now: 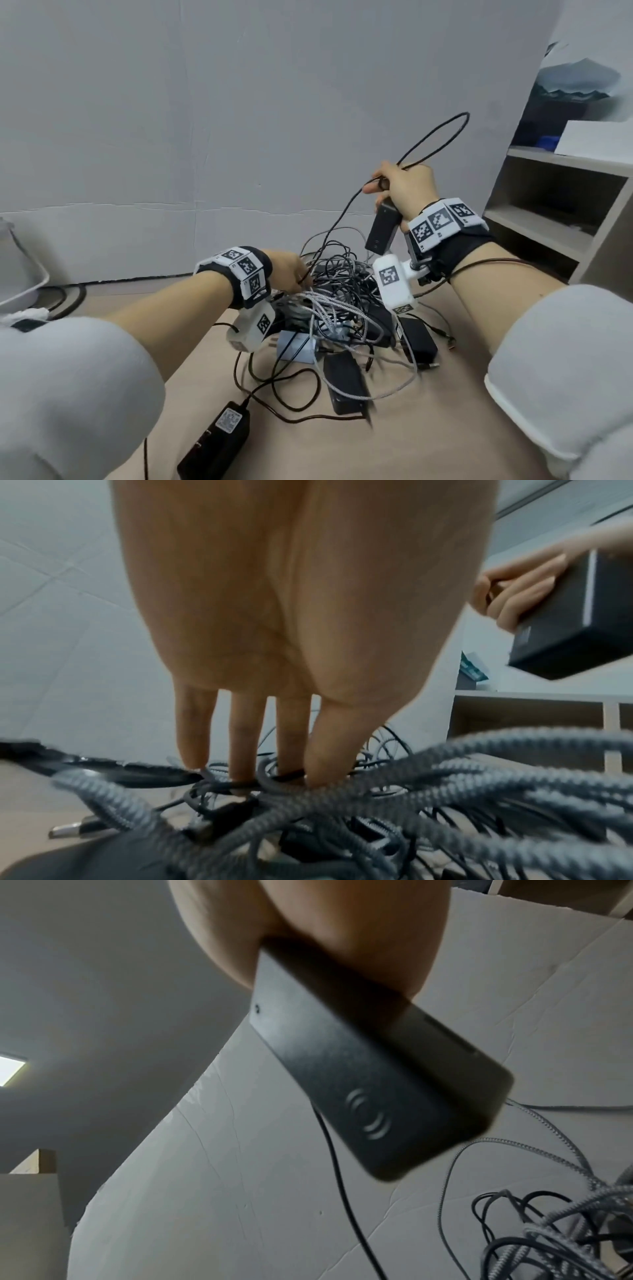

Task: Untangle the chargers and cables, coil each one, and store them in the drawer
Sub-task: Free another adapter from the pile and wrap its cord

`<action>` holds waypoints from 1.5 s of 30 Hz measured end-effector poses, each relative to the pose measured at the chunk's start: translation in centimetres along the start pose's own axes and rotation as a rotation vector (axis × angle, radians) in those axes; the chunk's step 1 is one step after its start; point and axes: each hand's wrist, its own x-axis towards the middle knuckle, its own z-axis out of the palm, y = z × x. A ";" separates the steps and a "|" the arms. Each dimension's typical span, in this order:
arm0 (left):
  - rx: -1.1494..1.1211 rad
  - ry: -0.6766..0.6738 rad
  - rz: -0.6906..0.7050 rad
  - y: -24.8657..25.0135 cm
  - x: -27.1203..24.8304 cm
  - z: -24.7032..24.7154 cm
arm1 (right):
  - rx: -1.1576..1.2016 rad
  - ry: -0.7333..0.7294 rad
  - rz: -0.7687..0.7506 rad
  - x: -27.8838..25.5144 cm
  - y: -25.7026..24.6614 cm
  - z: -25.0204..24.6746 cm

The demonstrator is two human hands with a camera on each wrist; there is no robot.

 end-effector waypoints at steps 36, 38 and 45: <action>-1.233 0.357 0.167 3.3 -3.6 -9.5 | 0.167 -0.020 0.116 -1.1 -1.7 1.9; -1.183 0.304 0.185 3.8 -3.8 -8.9 | 0.243 0.056 0.122 -0.9 -1.9 1.2; -1.177 -0.025 0.240 7.1 -4.4 -8.6 | 0.432 0.168 0.133 -1.2 -2.1 -0.7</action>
